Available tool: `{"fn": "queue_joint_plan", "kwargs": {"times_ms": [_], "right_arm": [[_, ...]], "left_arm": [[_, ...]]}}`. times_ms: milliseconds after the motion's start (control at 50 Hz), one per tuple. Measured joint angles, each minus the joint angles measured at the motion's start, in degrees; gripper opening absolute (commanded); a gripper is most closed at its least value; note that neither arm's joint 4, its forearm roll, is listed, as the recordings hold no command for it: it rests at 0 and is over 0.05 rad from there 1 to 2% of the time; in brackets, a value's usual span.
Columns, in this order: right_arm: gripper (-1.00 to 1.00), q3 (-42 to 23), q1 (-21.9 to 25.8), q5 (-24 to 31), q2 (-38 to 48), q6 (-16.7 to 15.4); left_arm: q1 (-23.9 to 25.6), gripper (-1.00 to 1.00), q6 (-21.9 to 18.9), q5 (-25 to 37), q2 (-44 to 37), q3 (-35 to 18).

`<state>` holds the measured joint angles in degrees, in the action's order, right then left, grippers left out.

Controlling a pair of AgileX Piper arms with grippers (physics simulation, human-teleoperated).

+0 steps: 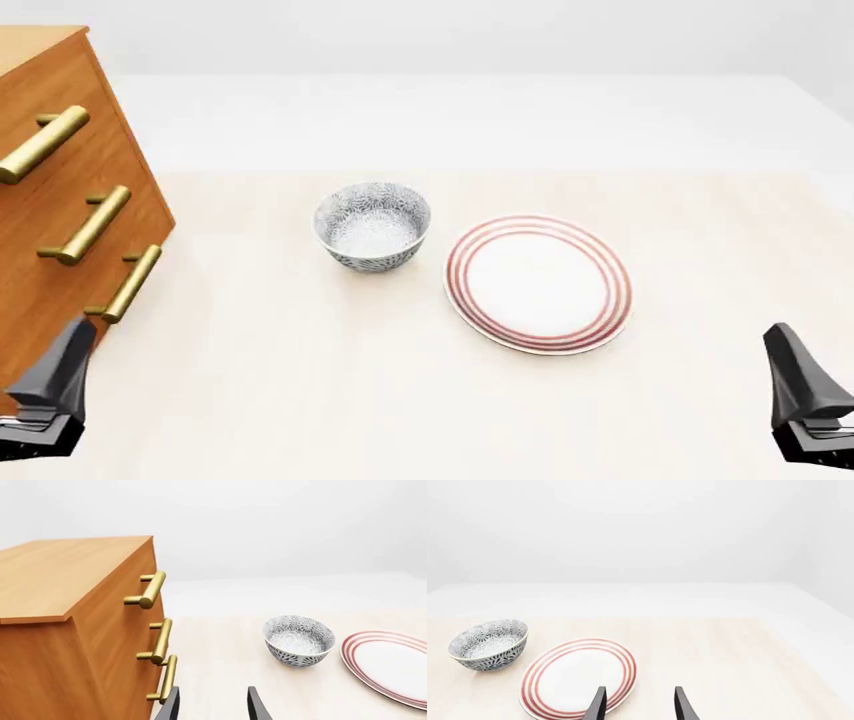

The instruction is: Open the top drawer of the cabinet.

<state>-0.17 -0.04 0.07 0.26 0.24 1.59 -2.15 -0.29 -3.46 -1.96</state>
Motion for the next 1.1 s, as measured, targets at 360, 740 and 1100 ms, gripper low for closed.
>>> {"fn": "queue_joint_plan", "kwargs": {"times_ms": [360,740,1100], "right_arm": [[1.0,0.0,0.0,-0.1,0.1,0.0],[1.0,0.0,0.0,-0.1,0.2,0.0],[1.0,0.0,0.0,-0.1,0.2,0.0]], "left_arm": [[2.9,1.0,-6.3,-2.2,-10.1,-4.8],[3.6,1.0,-15.3,-0.4,-18.9,-12.1],[2.4,1.0,-26.0,5.7,-22.8,-18.8]]}}
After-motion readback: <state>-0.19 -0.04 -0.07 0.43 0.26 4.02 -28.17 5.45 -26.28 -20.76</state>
